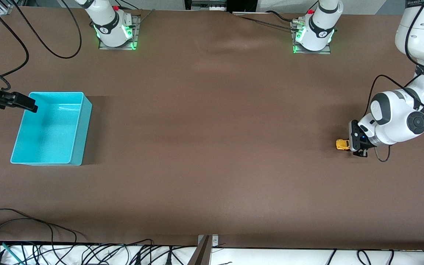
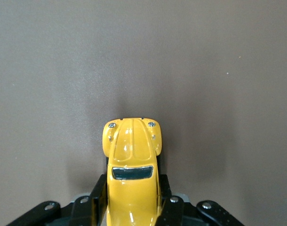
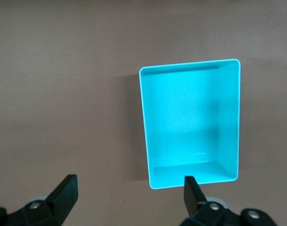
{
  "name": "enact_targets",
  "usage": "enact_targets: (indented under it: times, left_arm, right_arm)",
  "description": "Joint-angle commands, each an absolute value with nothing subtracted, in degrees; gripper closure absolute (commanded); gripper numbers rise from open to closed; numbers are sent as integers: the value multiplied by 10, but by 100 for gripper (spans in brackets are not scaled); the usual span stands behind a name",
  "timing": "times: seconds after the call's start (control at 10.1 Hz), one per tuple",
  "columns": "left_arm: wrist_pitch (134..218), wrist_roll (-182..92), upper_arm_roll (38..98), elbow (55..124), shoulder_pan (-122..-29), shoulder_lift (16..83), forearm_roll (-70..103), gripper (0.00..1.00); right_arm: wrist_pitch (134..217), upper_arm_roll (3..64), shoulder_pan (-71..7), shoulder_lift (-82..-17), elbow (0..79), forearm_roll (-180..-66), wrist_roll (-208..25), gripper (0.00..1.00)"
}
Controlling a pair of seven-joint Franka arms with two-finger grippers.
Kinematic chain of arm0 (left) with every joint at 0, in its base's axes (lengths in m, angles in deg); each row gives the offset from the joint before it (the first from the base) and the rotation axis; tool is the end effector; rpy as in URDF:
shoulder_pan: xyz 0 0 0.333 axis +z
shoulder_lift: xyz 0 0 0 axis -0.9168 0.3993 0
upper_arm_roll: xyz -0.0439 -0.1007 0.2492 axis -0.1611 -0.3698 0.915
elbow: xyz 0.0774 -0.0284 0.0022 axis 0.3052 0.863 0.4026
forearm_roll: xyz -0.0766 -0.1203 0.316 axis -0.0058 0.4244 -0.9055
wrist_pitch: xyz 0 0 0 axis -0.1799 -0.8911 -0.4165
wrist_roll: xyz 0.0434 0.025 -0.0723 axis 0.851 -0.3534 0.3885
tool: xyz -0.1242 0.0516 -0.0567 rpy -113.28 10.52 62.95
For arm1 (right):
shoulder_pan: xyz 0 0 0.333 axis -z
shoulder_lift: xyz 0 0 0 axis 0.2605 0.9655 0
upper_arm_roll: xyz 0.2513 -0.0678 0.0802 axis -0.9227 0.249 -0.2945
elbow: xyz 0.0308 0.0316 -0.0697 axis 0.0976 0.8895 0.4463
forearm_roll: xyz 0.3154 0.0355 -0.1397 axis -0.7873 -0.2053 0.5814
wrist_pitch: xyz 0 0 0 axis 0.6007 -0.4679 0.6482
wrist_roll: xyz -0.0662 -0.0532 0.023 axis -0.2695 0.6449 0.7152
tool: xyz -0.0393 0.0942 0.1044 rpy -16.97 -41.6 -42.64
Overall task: Wind up and store yellow beetle car
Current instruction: 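Drag the held car backward along the table with the left gripper, then open the left gripper, releasing the car to roll toward the box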
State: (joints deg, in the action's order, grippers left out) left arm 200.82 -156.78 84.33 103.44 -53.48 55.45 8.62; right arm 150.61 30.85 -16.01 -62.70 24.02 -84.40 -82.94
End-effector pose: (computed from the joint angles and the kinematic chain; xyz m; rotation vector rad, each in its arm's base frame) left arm 0.5410 0.1043 0.1407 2.1147 -2.2216 -0.0155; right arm 0.5491 -0.0225 0.4948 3.0975 -0.1436 -0.0965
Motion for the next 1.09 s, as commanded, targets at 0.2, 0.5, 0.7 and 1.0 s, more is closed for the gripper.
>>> enact_targets:
  times: [0.2,0.5,0.7,1.0]
  left_arm:
    - [2012,-1587,843,1021,-521,582,94,53]
    - [1985,-1588,839,1021,-514,546,97,0]
    - [1970,-1587,823,1021,-518,521,103,0]
    - [1968,-1585,819,1021,-517,511,104,0]
  right_arm:
    - [1495,307,-157,-623,229,-850,-837,0]
    - [1495,307,-157,-623,230,-850,-837,0]
    - [1495,307,-157,-624,229,-850,-837,0]
    - [1495,307,-157,-623,229,-850,-837,0]
